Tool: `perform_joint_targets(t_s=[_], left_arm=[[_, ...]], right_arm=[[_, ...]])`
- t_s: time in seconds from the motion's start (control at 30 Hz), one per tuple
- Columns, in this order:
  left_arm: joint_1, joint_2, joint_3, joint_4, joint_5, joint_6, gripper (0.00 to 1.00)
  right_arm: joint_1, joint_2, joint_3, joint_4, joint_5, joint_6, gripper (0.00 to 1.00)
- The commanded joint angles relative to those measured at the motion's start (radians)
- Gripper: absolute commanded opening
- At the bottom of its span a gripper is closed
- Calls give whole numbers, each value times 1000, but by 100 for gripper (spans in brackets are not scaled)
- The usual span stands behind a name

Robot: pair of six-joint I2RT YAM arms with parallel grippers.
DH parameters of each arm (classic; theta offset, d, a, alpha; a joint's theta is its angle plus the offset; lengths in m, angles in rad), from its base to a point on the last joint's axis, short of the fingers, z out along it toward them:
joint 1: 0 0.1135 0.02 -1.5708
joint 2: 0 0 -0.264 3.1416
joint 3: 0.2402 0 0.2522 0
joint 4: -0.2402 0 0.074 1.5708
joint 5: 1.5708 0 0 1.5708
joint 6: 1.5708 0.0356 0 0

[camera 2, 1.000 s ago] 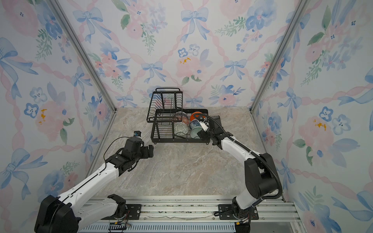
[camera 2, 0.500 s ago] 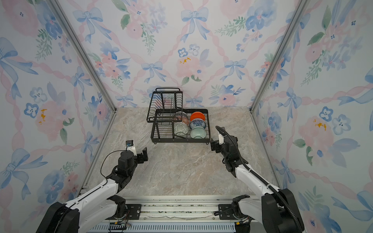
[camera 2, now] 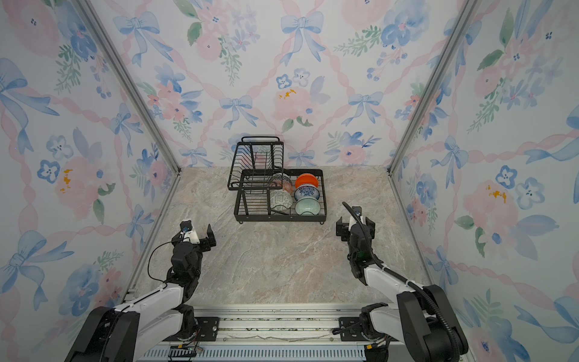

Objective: Load bowls into a dish rack
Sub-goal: Reset both arms

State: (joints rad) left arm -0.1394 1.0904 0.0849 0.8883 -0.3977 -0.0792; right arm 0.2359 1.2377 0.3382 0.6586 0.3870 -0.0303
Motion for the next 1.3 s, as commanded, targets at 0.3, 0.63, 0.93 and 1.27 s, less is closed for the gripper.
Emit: perform_joint_targets(t_s=[0.3,0.63,0.93,1.27], left_arm=[[60,437,109,394,120,48,98],[87,481,141,354,150,22,98],[86,478,138,354,151,24,98],[78,480,141,354,138,32,98]], right_arm=[[-86,214,28,225,-18,-5,97],[-159,311,53,248,-175,35,97],[-163,312,50,257,-181,36,97],[-162,312,48,260,-180,36,97]])
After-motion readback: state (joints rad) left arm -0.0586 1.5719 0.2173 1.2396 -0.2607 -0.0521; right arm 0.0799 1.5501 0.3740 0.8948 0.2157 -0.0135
